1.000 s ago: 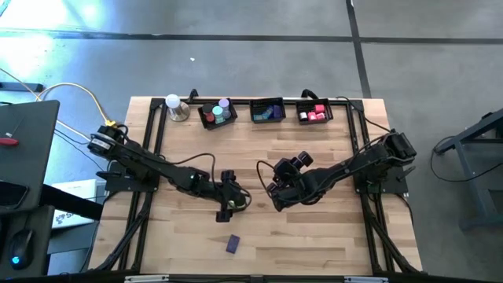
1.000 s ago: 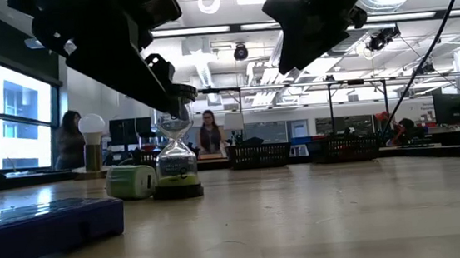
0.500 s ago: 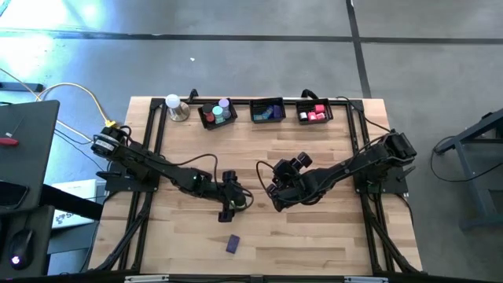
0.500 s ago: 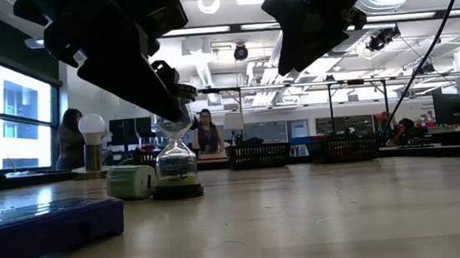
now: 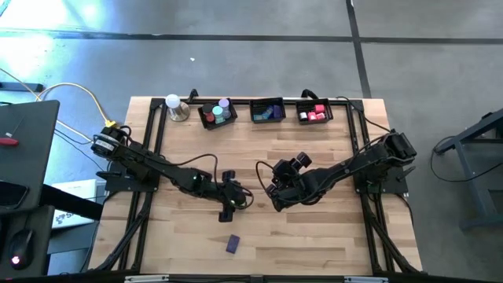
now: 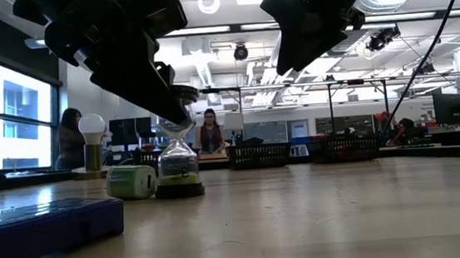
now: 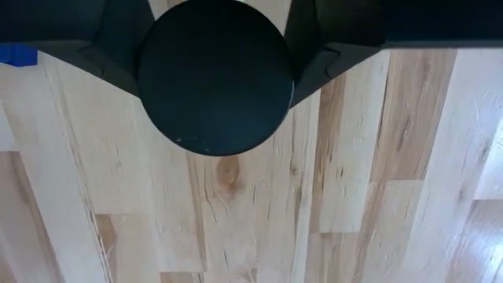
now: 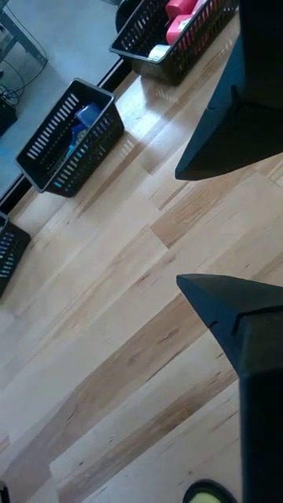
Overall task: Pick & Place Office items
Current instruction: Put the green hourglass into the left black bin
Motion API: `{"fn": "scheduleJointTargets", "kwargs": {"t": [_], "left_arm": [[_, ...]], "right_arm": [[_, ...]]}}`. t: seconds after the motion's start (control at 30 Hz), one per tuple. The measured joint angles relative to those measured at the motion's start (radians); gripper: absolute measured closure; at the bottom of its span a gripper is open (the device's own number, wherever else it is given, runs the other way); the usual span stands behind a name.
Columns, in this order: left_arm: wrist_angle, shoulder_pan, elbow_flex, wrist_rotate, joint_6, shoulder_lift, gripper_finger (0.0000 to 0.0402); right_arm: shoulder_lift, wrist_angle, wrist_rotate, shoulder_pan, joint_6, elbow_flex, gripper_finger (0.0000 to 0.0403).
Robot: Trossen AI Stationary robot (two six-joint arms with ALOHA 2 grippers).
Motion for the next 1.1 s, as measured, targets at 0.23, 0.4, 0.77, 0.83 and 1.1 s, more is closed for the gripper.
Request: {"fn": "scheduleJointTargets", "kwargs": {"t": [0.23,0.4,0.77,0.83,1.1], "left_arm": [[-0.001,0.0,0.0,0.0,-0.016,-0.006,0.021],[-0.03,0.0,0.0,-0.009,-0.017,-0.033,0.021],[-0.247,0.024,0.0,-0.202,-0.037,-0.292,0.021],[-0.311,0.05,0.0,-0.234,-0.065,-0.345,0.021],[-0.473,0.235,0.001,-0.293,-0.122,-0.449,0.021]], "right_arm": [[0.0,0.0,0.0,0.0,-0.006,0.0,0.0207],[0.0,-0.001,-0.001,0.0,-0.007,0.0,0.0207],[0.0,-0.008,-0.004,0.002,-0.007,0.0,0.0207],[0.0,-0.005,-0.004,0.002,-0.007,0.0,0.0207],[0.0,0.001,-0.004,0.006,-0.007,0.0,0.0207]]}}
